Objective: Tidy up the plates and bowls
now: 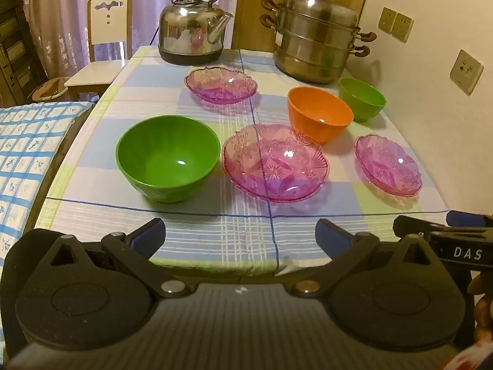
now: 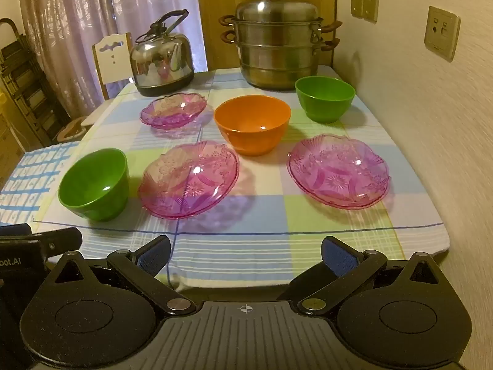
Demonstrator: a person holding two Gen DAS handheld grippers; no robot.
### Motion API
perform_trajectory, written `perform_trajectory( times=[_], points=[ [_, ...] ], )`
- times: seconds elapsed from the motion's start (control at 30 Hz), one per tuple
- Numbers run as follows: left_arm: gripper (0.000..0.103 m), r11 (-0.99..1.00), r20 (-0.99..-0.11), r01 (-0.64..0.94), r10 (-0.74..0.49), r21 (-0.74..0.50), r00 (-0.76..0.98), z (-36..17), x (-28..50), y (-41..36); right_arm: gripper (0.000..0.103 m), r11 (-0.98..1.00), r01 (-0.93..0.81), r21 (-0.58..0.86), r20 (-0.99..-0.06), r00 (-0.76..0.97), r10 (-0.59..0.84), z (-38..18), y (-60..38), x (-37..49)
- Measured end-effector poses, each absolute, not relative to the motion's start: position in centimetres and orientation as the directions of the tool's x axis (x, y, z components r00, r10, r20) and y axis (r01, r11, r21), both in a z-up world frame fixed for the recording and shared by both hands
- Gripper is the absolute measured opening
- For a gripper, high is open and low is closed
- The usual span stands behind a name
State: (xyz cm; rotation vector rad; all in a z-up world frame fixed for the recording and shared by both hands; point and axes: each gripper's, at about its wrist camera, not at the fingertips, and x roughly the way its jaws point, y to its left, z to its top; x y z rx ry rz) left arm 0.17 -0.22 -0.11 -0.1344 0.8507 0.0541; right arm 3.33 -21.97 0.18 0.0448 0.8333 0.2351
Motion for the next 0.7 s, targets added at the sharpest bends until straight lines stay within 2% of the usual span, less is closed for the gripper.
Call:
perform_trajectory(
  times=[0.17,0.7],
  points=[
    [0.103,0.985,-0.757,-0.106,-0.033,-0.134,0.652,-0.03,0.45,-0.17,0.103,0.972,-0.192,0.135,-0.725,0.649,0.23,0.21,-22.09,3.28],
    [0.103,0.986,-0.751,-0.095,-0.04,-0.136,0.659,-0.08,0.24,-0.15,0.103,0.974,-0.186,0.13,-0.732,0.645,0.221,0.07,-22.06,3.4]
  ],
)
